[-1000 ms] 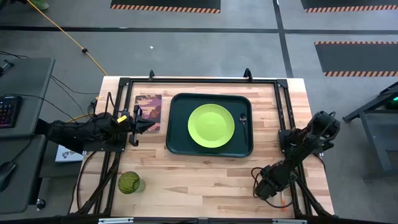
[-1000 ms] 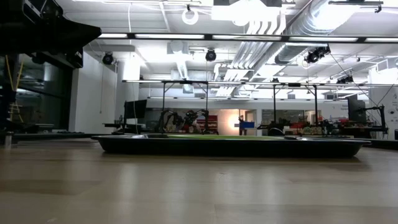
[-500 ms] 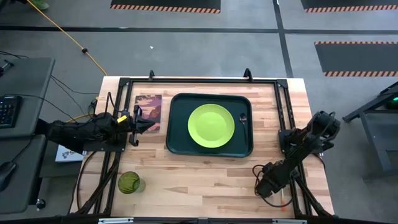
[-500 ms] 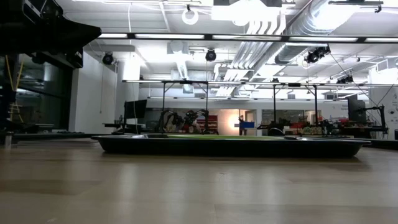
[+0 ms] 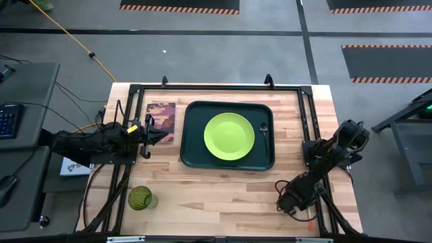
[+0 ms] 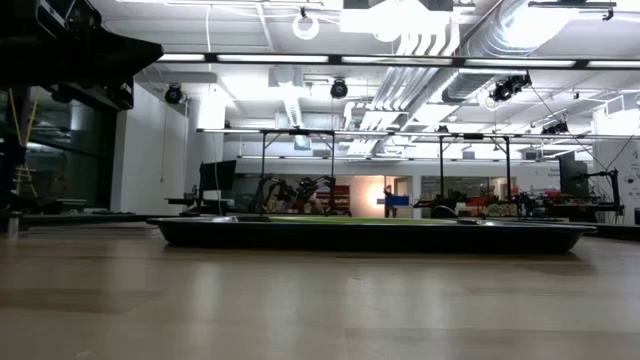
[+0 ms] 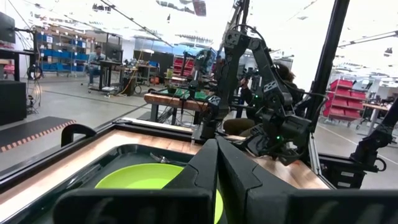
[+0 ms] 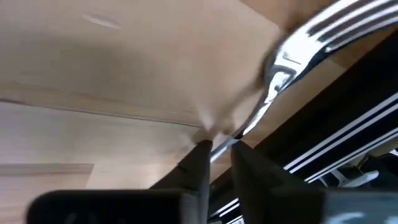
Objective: Pick and place plate/cup/fork/spoon on tray
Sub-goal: Put the orange fork on the black serving tray to the left of the black spoon
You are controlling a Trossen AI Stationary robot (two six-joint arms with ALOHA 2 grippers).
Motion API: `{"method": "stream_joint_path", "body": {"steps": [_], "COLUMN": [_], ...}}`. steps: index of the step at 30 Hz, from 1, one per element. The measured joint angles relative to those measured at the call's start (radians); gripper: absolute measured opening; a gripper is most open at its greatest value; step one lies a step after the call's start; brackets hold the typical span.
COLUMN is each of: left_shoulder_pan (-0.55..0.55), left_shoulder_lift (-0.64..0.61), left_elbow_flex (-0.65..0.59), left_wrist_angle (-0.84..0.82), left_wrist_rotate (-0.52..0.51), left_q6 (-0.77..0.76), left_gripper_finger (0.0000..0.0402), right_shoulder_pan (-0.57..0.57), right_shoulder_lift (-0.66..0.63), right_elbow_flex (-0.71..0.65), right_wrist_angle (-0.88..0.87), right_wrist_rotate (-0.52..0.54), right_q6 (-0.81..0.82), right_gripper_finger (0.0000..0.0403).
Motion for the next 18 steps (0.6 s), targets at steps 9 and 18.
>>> {"method": "stream_joint_path", "body": {"steps": [9, 18], "left_shoulder_pan": [0.000, 0.000], "left_shoulder_lift": [0.000, 0.000], "left_elbow_flex": [0.000, 0.000], "left_wrist_angle": [0.000, 0.000], "left_wrist_rotate": [0.000, 0.000], "left_q6": [0.000, 0.000], "left_gripper_finger": [0.0003, 0.0003], "right_shoulder_pan": [-0.008, -0.054], "right_shoulder_lift": [0.002, 0.005], "right_elbow_flex": [-0.002, 0.051], "right_wrist_angle": [0.008, -0.068], "right_wrist_rotate": [-0.003, 0.065], "right_q6": [-0.025, -0.188], "right_gripper_finger": [0.0007, 0.0003]}}
